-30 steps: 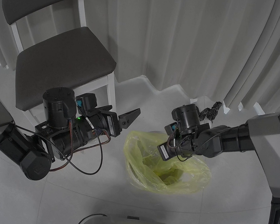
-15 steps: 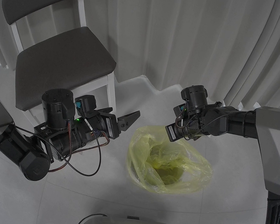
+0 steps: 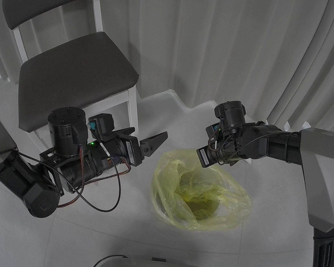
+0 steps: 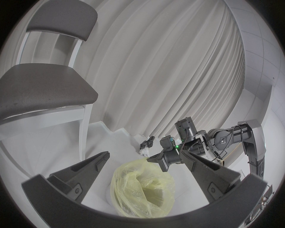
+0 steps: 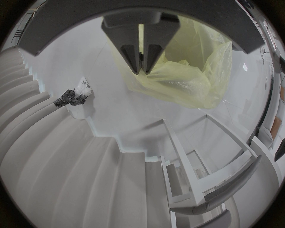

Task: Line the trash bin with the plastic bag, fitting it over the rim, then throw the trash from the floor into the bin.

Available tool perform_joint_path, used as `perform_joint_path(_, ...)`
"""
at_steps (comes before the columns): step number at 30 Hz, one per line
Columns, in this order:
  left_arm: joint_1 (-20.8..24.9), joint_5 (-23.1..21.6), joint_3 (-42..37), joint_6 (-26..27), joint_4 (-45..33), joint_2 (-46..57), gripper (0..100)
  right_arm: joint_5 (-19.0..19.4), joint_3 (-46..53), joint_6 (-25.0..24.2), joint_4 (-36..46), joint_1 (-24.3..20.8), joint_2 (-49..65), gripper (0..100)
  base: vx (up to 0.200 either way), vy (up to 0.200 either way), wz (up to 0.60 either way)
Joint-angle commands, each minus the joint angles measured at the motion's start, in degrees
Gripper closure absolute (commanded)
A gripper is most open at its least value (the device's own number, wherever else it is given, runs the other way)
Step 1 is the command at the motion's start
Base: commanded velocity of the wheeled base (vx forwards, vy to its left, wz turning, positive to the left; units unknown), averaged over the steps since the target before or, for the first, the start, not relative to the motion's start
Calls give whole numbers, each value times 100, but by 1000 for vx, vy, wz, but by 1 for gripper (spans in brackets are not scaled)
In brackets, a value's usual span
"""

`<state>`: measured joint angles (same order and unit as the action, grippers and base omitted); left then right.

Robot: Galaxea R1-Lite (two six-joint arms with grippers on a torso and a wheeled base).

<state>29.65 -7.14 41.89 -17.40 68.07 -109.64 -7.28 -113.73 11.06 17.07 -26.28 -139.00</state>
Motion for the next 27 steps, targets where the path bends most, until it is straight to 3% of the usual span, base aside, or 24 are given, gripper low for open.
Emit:
perform_joint_path(1,24,2,-5,-9,233,-101,0,-2,-87,-42,139,18,-92,100,0,0,0)
perform_joint_path(7,67,-147,-304,158,1832,-576,0,-2,-87,-113,253,27,-49,100,0,0,0)
perform_joint_path(15,67,-314,-471,316,1534,-330,0,-2,-87,-121,253,18,-49,100,150,0,0)
perform_joint_path(27,94,-305,-471,131,1393,-180,0,-2,-87,-77,209,62,-66,100,0,0,0)
